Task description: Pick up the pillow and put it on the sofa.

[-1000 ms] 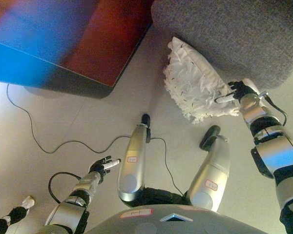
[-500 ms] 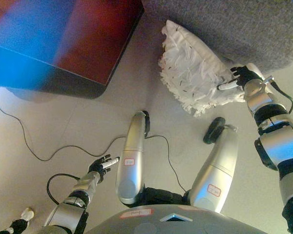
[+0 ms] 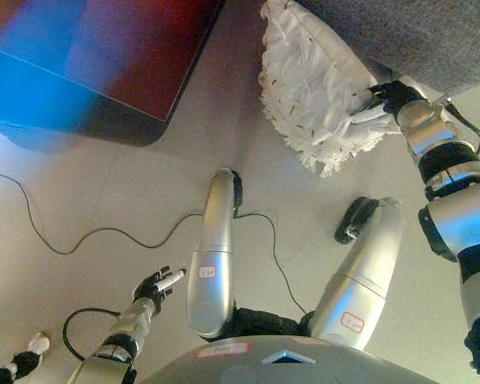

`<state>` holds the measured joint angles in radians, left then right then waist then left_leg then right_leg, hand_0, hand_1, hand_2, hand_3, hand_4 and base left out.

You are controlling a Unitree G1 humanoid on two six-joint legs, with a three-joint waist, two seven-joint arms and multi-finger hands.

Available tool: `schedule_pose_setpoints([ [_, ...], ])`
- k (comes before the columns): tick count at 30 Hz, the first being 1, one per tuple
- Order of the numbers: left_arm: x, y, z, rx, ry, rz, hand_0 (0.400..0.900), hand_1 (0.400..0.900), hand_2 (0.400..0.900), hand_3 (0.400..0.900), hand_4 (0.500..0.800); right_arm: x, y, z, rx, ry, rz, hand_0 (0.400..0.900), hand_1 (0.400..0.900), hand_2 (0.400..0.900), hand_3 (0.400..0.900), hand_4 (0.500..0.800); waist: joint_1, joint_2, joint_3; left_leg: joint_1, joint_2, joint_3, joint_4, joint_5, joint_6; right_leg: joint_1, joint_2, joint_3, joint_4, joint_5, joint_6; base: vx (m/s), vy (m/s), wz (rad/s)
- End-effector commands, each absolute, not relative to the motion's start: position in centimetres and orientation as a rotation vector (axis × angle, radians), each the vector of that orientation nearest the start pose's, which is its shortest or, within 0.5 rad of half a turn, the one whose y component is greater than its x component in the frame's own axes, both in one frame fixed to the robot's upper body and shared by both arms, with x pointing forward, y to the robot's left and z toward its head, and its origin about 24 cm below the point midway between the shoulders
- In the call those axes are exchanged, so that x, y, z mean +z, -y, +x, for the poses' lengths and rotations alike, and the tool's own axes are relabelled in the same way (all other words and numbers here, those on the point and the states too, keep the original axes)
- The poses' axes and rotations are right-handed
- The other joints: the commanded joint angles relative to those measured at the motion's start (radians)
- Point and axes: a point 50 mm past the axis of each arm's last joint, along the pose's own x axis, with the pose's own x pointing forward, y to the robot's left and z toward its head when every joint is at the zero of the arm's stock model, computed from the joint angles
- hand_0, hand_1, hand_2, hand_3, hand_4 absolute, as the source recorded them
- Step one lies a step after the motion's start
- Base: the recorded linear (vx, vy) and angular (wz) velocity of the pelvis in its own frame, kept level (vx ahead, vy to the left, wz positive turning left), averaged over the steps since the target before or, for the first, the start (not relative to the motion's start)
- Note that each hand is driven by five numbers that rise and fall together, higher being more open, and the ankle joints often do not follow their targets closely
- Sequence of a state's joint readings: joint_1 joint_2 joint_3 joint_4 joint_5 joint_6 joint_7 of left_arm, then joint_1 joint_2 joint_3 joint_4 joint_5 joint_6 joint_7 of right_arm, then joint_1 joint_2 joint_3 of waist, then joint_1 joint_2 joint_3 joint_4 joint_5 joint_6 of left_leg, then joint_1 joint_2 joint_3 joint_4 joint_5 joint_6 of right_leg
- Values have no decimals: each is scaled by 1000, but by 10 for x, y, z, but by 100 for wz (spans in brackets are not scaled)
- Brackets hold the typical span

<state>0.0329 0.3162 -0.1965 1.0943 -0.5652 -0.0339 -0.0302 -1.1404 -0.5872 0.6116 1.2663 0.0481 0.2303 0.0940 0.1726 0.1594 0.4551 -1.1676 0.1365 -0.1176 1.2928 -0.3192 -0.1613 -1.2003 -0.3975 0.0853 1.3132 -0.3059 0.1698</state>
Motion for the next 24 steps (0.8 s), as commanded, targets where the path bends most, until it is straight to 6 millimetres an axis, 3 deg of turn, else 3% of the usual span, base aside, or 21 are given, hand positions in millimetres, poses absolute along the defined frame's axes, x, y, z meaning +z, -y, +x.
schedule_pose_setpoints([
  [1, -145, -280, 75, 410, -1102, -93, 900, 900, 900, 900, 800, 194, 267, 410, -143, -333, -845, 900, 900, 900, 900, 800, 28, 47, 17, 66, 33, -17, 6, -82, 48, 8, -34, 64, -64, 41, -33, 3, 55, 5],
  [6, -141, -288, 73, 413, -1075, -96, 900, 900, 900, 900, 800, 203, 264, 411, -71, -322, -815, 900, 900, 900, 900, 800, 36, 54, 13, 22, 37, -15, 45, -90, 44, -33, -38, 73, -27, 29, -36, -6, 30, 5],
  [7, -140, -290, 72, 415, -1071, -95, 900, 900, 900, 900, 800, 205, 265, 411, -59, -319, -817, 400, 400, 400, 400, 500, 38, 56, 13, 15, 39, -13, 48, -89, 41, -40, -40, 74, -23, 29, -36, -13, 12, 5],
  [16, -137, -303, 59, 441, -1075, -95, 900, 900, 900, 900, 800, 219, 272, 410, -103, -240, -866, 400, 400, 400, 400, 500, 42, 55, 6, 8, 61, -11, 29, -64, 29, -53, -50, 65, -21, 36, -32, -3, -1, 1],
  [24, -137, -301, 64, 425, -1062, -103, 900, 900, 900, 900, 800, 223, 275, 410, -139, -209, -874, 400, 400, 400, 400, 500, 39, 43, -11, 64, 85, 0, -50, -34, 18, -3, -56, 39, -80, 58, -23, -5, -16, -1],
])
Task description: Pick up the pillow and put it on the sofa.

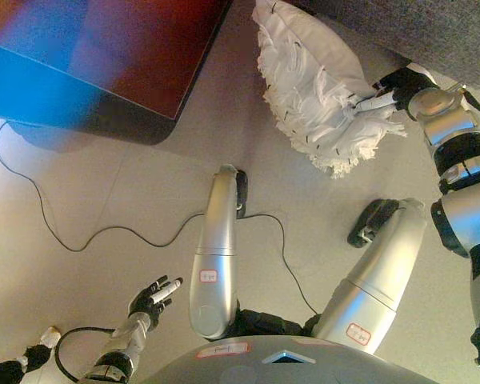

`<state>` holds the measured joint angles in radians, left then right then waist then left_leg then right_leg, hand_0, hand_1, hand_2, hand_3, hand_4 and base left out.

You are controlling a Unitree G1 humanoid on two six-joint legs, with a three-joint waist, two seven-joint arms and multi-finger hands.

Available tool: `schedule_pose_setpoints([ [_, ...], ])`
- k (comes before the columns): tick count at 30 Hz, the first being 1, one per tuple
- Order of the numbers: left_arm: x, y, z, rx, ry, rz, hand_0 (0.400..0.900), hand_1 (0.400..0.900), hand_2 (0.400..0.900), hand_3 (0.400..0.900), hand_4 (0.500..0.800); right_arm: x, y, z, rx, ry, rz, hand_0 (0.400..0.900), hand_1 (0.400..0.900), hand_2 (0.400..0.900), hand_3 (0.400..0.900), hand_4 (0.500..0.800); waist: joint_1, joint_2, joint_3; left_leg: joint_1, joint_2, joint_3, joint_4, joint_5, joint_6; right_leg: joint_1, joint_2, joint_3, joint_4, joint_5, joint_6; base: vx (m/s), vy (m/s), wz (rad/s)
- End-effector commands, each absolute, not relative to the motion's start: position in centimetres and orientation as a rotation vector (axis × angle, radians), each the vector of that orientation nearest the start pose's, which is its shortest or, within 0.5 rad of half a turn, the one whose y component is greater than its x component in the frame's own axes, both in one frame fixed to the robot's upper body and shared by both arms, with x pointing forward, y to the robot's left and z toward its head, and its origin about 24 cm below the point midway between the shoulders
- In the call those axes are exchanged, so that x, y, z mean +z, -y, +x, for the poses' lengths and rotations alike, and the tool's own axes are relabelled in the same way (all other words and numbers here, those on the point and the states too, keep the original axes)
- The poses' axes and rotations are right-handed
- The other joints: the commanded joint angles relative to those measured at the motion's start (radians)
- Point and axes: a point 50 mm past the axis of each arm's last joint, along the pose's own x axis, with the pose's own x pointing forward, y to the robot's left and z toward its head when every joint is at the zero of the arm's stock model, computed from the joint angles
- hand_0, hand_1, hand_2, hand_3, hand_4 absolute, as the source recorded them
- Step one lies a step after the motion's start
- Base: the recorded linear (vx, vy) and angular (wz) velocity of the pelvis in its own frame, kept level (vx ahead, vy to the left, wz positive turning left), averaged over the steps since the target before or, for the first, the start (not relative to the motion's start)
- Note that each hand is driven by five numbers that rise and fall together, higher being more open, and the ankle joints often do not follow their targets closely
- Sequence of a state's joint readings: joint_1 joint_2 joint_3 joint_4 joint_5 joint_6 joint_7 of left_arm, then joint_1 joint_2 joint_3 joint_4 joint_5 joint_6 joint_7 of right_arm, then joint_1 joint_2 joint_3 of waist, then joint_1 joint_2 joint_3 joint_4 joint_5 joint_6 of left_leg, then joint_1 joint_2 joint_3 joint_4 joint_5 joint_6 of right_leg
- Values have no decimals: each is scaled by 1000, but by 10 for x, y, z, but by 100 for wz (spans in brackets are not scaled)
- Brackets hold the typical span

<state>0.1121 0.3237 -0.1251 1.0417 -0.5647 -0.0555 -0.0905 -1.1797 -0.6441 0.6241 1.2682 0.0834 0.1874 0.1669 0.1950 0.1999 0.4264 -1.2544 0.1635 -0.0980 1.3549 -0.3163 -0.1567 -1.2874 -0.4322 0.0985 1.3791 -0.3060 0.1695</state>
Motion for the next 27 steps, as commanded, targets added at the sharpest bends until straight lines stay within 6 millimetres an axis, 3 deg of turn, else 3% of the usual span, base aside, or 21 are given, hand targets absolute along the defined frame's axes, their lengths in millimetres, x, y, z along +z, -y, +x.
schedule_pose_setpoints([
  [1, -137, -301, 65, 423, -1058, -103, 900, 900, 900, 900, 800, 222, 275, 410, -139, -205, -875, 400, 400, 400, 400, 500, 17, 1, 16, 161, 60, -18, -123, -34, 12, 93, -22, 22, -156, 62, -22, -9, -48, -3],
  [12, -133, -293, 87, 363, -1019, -62, 900, 900, 900, 900, 800, 207, 271, 407, -80, -154, -903, 400, 400, 400, 400, 500, 14, -48, -25, 451, 93, 15, -488, 82, 4, 372, -17, -63, -449, 155, -12, 23, -46, -5],
  [17, -131, -298, 90, 362, -1043, 2, 900, 900, 900, 900, 800, 196, 279, 401, -63, -157, -897, 400, 400, 400, 400, 500, 20, -88, -59, 637, 87, 35, -647, 134, 6, 577, -37, -136, -621, 195, 19, 118, -56, -2],
  [18, -130, -300, 90, 368, -1046, 13, 900, 900, 900, 900, 800, 194, 281, 399, -56, -154, -895, 400, 400, 400, 400, 500, 19, -98, -70, 661, 85, 40, -686, 170, 10, 611, -39, -153, -671, 230, 16, 103, -52, -4],
  [27, -126, -315, 91, 408, -1112, 73, 900, 900, 900, 900, 800, 160, 278, 382, 95, -197, -897, 400, 400, 400, 400, 500, -13, -177, -157, 916, 86, 66, -835, 183, 11, 939, -14, -231, -916, 288, 43, 162, -83, -11],
])
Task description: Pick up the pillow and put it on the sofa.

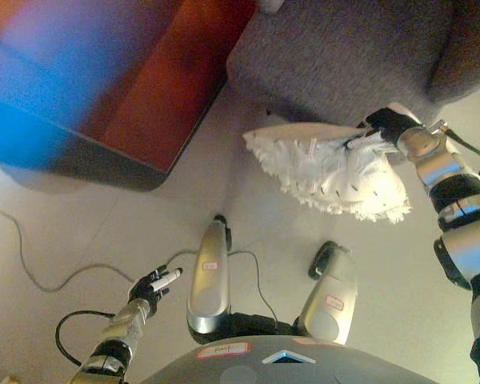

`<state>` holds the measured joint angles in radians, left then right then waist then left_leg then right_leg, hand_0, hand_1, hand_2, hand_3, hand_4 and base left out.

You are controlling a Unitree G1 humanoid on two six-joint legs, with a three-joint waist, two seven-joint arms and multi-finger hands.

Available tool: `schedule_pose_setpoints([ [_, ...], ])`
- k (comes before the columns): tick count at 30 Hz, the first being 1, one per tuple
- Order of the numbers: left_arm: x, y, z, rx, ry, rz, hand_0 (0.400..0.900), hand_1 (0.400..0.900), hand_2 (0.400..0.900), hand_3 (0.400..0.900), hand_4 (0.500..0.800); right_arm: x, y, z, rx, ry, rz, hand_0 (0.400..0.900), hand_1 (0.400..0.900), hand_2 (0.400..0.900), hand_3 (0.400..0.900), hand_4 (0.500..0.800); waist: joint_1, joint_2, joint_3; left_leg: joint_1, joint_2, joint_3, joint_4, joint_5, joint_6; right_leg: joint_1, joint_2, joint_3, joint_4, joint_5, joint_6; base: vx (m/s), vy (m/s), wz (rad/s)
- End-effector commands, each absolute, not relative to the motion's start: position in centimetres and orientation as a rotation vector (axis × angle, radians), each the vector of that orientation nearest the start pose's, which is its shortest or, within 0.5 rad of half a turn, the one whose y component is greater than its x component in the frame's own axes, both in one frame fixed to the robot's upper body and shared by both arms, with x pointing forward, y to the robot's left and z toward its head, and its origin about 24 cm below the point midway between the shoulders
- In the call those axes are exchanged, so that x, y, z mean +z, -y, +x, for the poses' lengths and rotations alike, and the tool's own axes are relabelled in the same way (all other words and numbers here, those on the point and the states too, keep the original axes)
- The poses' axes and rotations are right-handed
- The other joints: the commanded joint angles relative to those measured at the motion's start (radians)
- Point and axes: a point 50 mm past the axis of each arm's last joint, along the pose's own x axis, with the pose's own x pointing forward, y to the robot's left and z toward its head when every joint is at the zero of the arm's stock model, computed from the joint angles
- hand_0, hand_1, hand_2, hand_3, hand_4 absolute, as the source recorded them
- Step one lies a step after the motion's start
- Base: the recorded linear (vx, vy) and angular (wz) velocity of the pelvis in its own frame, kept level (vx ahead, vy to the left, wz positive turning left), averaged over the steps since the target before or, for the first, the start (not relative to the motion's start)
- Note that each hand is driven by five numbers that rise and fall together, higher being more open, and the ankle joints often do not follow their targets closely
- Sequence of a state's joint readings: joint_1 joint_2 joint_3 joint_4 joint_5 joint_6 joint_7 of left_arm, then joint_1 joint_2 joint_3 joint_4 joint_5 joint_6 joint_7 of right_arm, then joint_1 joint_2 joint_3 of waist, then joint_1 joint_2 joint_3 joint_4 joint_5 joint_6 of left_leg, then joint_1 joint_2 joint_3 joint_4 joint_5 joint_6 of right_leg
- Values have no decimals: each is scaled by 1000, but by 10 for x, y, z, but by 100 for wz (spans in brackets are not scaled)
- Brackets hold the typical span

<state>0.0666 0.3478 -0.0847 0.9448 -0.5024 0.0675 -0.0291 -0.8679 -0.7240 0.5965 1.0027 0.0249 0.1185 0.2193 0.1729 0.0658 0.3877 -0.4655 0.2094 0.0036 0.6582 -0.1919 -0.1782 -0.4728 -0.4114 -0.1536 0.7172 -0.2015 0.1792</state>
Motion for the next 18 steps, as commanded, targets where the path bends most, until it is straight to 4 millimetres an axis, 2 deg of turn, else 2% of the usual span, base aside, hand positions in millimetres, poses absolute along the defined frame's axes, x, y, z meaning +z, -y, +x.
schedule_pose_setpoints([
  [1, -126, -316, 90, 411, -1117, 76, 900, 900, 900, 900, 800, 158, 278, 381, 105, -200, -896, 400, 400, 400, 400, 500, 7, -47, -126, 148, 39, -34, -157, 64, 32, 152, -30, 13, -278, 187, 34, 172, -105, -6],
  [5, -126, -322, 83, 410, -1152, 110, 900, 900, 900, 900, 800, 151, 268, 375, 174, -176, -901, 400, 400, 400, 400, 500, -3, -70, -185, 263, 32, -11, -276, 100, 34, 287, 4, -20, -400, 200, 39, 213, -127, -7],
  [8, -126, -328, 76, 400, -1186, 133, 900, 900, 900, 900, 800, 154, 262, 372, 226, -163, -904, 400, 400, 400, 400, 500, -16, -77, -236, 354, 26, -8, -406, 145, 35, 377, 64, -21, -478, 181, 37, 227, -148, 0],
  [9, -126, -328, 76, 396, -1188, 134, 900, 900, 900, 900, 800, 154, 261, 372, 231, -158, -906, 400, 400, 400, 400, 500, -18, -77, -238, 363, 27, -8, -417, 151, 34, 384, 70, -21, -483, 177, 36, 174, -175, -2],
  [10, -125, -330, 73, 398, -1198, 140, 900, 900, 900, 900, 800, 159, 259, 370, 255, -144, -914, 400, 400, 400, 400, 500, -25, -77, -264, 399, 33, -14, -485, 186, 31, 414, 110, -16, -509, 162, 21, 147, -190, -5],
  [13, -126, -332, 70, 407, -1209, 129, 900, 900, 900, 900, 800, 172, 256, 371, 281, -100, -948, 400, 400, 400, 400, 500, -26, -83, -290, 433, 50, -24, -538, 231, 21, 450, 167, -28, -537, 144, -13, 127, -248, -11],
  [14, -127, -332, 68, 410, -1210, 122, 900, 900, 900, 900, 800, 179, 255, 373, 284, -82, -960, 400, 400, 400, 400, 500, -25, -87, -296, 435, 57, -24, -532, 252, 15, 459, 182, -32, -549, 141, -25, 104, -236, -6],
  [16, -128, -332, 62, 408, -1215, 107, 900, 900, 900, 900, 800, 195, 257, 374, 267, -54, -977, 400, 400, 400, 400, 500, -25, -92, -297, 413, 81, -29, -469, 349, -8, 476, 211, -35, -569, 138, -54, 106, -225, 6],
  [18, -130, -330, 57, 394, -1227, 100, 900, 900, 900, 900, 800, 206, 262, 372, 237, -43, -984, 400, 400, 400, 400, 500, -24, -106, -289, 370, 98, -28, -380, 408, -15, 496, 214, -48, -586, 143, -75, 125, -212, 25],
])
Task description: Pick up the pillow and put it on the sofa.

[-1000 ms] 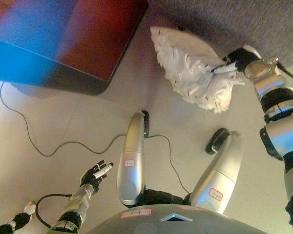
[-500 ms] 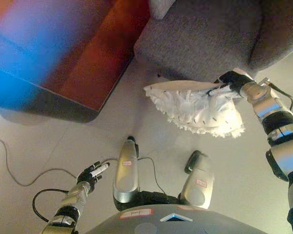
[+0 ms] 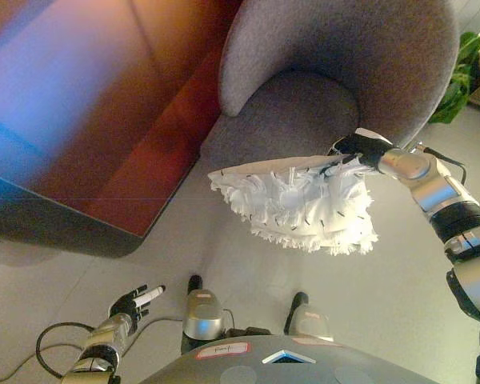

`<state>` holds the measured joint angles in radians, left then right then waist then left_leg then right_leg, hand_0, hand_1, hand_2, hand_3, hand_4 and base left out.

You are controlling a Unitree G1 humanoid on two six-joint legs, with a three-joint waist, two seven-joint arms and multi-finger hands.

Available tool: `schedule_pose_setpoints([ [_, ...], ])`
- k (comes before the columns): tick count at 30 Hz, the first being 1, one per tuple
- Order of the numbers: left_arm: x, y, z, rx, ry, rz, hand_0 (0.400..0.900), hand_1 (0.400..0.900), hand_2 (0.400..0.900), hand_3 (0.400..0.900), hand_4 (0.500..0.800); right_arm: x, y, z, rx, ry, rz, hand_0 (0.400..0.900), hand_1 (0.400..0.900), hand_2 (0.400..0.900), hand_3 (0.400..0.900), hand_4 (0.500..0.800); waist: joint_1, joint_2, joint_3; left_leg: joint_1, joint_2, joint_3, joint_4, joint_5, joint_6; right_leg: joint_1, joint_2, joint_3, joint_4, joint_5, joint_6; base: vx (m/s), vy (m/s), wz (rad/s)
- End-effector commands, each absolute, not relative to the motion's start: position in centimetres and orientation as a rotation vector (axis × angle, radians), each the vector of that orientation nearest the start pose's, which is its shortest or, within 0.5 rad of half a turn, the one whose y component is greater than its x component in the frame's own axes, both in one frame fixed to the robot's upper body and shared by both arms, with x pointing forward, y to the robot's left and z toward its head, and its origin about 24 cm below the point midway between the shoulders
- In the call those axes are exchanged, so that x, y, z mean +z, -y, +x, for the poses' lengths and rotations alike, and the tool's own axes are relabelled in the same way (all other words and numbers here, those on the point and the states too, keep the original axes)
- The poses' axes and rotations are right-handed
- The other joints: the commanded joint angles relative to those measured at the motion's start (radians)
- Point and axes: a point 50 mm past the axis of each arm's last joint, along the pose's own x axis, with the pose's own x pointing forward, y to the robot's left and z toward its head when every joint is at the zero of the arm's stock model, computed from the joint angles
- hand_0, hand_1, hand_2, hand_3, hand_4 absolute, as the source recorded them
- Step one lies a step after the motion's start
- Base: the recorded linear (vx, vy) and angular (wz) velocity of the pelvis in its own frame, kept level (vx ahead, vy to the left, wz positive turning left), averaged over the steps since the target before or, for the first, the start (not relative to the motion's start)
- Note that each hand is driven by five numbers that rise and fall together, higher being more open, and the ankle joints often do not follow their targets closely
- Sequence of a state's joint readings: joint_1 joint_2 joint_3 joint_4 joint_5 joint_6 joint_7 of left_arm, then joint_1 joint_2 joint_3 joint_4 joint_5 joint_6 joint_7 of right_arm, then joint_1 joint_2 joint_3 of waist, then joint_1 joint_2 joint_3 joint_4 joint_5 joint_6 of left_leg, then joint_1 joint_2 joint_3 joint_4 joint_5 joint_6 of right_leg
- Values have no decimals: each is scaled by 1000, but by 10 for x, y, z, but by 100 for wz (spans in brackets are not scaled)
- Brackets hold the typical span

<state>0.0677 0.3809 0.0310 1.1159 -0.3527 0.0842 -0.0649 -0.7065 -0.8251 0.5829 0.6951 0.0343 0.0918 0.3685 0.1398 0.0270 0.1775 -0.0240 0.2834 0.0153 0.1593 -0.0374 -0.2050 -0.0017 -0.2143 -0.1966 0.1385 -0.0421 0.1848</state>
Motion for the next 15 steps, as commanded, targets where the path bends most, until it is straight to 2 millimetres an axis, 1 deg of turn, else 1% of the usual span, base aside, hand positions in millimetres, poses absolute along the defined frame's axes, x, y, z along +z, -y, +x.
schedule_pose_setpoints([
  [1, -130, -330, 53, 376, -1239, 98, 900, 900, 900, 900, 800, 212, 267, 371, 207, -35, -992, 400, 400, 400, 400, 500, 10, -81, -71, -102, 19, -32, 181, 254, 21, 43, 12, -15, -23, -13, -93, 169, -196, 32],
  [2, -131, -329, 52, 362, -1248, 96, 900, 900, 900, 900, 800, 218, 273, 369, 185, -35, -992, 400, 400, 400, 400, 500, 16, -90, -67, -127, -6, -26, 214, 230, 31, 64, 10, -30, -37, -12, -97, 222, -181, 21],
  [3, -131, -329, 49, 353, -1259, 91, 900, 900, 900, 900, 800, 223, 279, 368, 168, -33, -985, 400, 400, 400, 400, 500, 25, -88, -66, -140, -61, -16, 208, 191, 43, 77, 17, -42, -48, -12, -93, 250, -104, 5],
  [4, -132, -330, 46, 351, -1266, 86, 900, 900, 900, 900, 800, 227, 282, 369, 155, -34, -985, 400, 400, 400, 400, 500, 32, -76, -70, -142, -94, 10, 169, 183, 46, 88, 31, -53, -53, -16, -90, 302, -48, 2],
  [6, -132, -327, 51, 326, -1279, 91, 900, 900, 900, 900, 800, 236, 290, 371, 118, -56, -982, 400, 400, 400, 400, 500, 52, -49, -79, -157, -119, 89, 70, 226, 33, 131, 62, -92, -86, -18, -87, 391, -17, 15],
  [7, -132, -324, 56, 308, -1282, 109, 900, 900, 900, 900, 800, 241, 296, 370, 94, -73, -977, 400, 400, 400, 400, 500, 71, -44, -84, -187, -148, 105, 34, 247, 30, 162, 77, -100, -106, -24, -88, 421, -30, 18],
  [8, -133, -321, 59, 301, -1283, 121, 900, 900, 900, 900, 800, 244, 300, 370, 78, -83, -972, 400, 400, 400, 400, 500, 86, -42, -87, -214, -173, 107, 7, 264, 29, 187, 88, -101, -118, -31, -88, 453, -45, 3],
  [9, -134, -317, 61, 295, -1282, 139, 900, 900, 900, 900, 800, 251, 308, 368, 56, -100, -961, 400, 400, 400, 400, 500, 114, -41, -94, -265, -206, 105, -24, 294, 30, 223, 110, -92, -132, -43, -90, 423, -36, -13],
  [10, -134, -315, 63, 298, -1275, 146, 900, 900, 900, 900, 800, 258, 313, 366, 40, -105, -958, 400, 400, 400, 400, 500, 132, -45, -99, -292, -222, 112, -42, 301, 35, 243, 115, -92, -135, -56, -90, 373, -20, -26],
  [11, -134, -315, 63, 308, -1266, 145, 900, 900, 900, 900, 800, 263, 316, 366, 32, -101, -956, 400, 400, 400, 400, 500, 143, -52, -100, -285, -242, 97, -61, 270, 55, 247, 107, -85, -128, -63, -85, 359, 55, -55],
  [12, -135, -314, 61, 329, -1253, 144, 900, 900, 900, 900, 800, 264, 317, 368, 33, -84, -917, 400, 400, 400, 400, 500, 158, -70, -100, -273, -284, 37, -45, 187, 104, 243, 84, -60, -56, -86, -80, 290, 83, -51],
  [13, -136, -314, 61, 337, -1246, 143, 900, 900, 900, 900, 800, 263, 317, 369, 36, -86, -907, 400, 400, 400, 400, 500, 158, -72, -105, -274, -285, 44, -30, 169, 120, 241, 81, -56, -32, -89, -77, 335, 116, -39],
  [14, -134, -316, 64, 349, -1230, 143, 900, 900, 900, 900, 800, 257, 316, 370, 40, -98, -894, 400, 400, 400, 400, 500, 156, -82, -108, -267, -290, 63, -17, 148, 142, 245, 71, -58, 12, -78, -66, 360, 149, -4],
  [15, -132, -319, 71, 344, -1218, 153, 900, 900, 900, 900, 800, 243, 314, 371, 53, -121, -868, 400, 400, 400, 400, 500, 152, -104, -115, -221, -308, 87, -53, 142, 171, 245, 34, -59, 160, 39, -24, 386, 171, 1],
])
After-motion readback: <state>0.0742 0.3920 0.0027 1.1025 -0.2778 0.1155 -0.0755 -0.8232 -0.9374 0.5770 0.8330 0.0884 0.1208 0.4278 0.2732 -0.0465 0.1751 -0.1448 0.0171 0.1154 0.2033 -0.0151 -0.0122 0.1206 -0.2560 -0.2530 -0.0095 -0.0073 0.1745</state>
